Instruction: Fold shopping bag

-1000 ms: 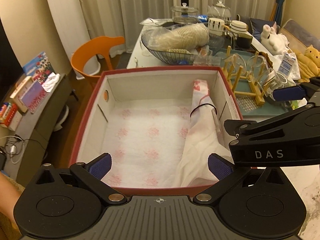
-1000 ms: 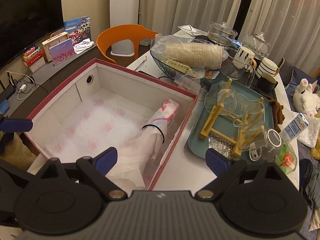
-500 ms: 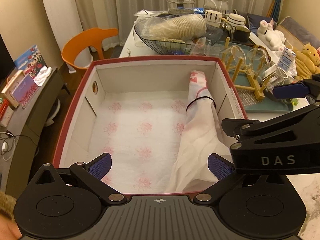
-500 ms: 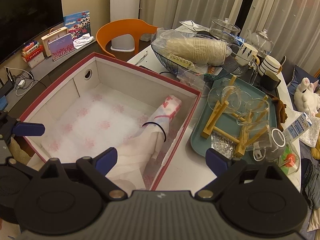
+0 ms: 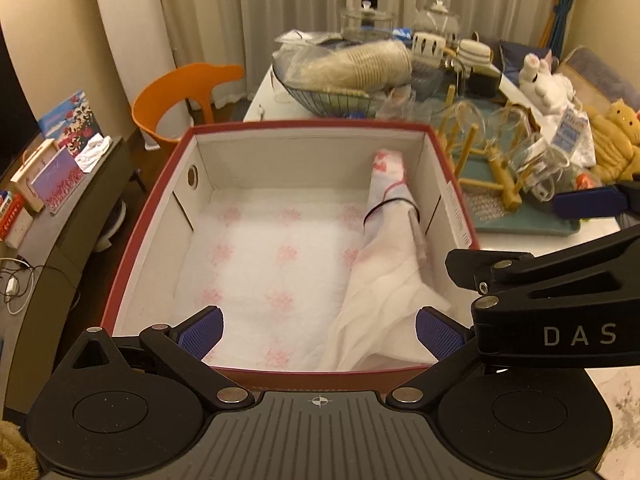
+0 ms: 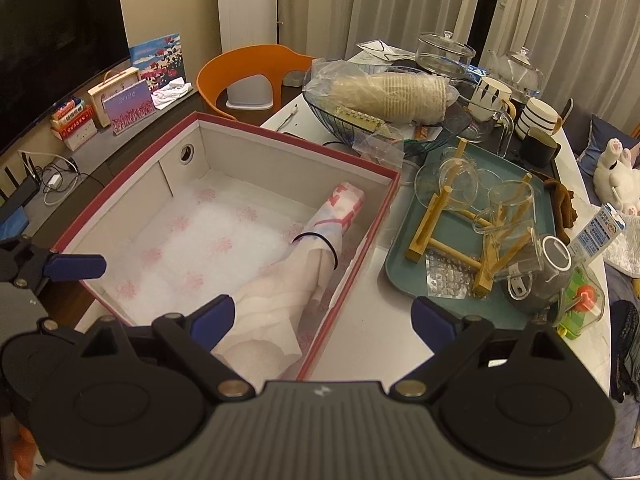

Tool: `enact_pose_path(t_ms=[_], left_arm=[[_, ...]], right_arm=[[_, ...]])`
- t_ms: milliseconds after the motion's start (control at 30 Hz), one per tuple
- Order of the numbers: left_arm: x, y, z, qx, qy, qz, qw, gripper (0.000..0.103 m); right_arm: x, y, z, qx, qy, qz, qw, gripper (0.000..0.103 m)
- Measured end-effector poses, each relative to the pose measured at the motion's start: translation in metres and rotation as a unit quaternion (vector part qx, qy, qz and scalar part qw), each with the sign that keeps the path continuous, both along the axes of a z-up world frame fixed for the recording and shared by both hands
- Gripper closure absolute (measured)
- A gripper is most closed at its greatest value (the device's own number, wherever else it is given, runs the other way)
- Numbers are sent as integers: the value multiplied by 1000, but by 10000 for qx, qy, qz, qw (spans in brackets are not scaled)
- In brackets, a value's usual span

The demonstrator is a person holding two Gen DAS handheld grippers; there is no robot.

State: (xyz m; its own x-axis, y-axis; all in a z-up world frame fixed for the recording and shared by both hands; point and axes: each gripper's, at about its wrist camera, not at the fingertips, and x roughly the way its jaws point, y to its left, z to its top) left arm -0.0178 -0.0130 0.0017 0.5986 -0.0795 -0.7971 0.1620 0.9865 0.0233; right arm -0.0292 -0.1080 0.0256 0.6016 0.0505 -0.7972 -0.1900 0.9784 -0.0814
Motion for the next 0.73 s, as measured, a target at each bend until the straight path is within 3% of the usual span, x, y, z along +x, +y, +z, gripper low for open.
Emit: enact_pose_path(t_ms=[67,167,433,600,733], left_arm=[[0,0,3,-10,34,-7,10000,0],[-4,-7,7,288,-78,-5,9996,0],[-14,-15,13,306,-80,-170,9994,0],[-24,-18,19,441,-334,-204,9983,0],[-25,-19,20,382,-220,-217,9988,0]], right_arm=[[-4,-3,4,51,-41,-34,10000,5],[-9,-6,8,47,-76,-82,9999,5],[-21,-10,14,34,-144,-122,9998,5],[-28,-13,17,50,-165,-141,9998,5],[-34,-15,19,63,-181,-155,9997,5]])
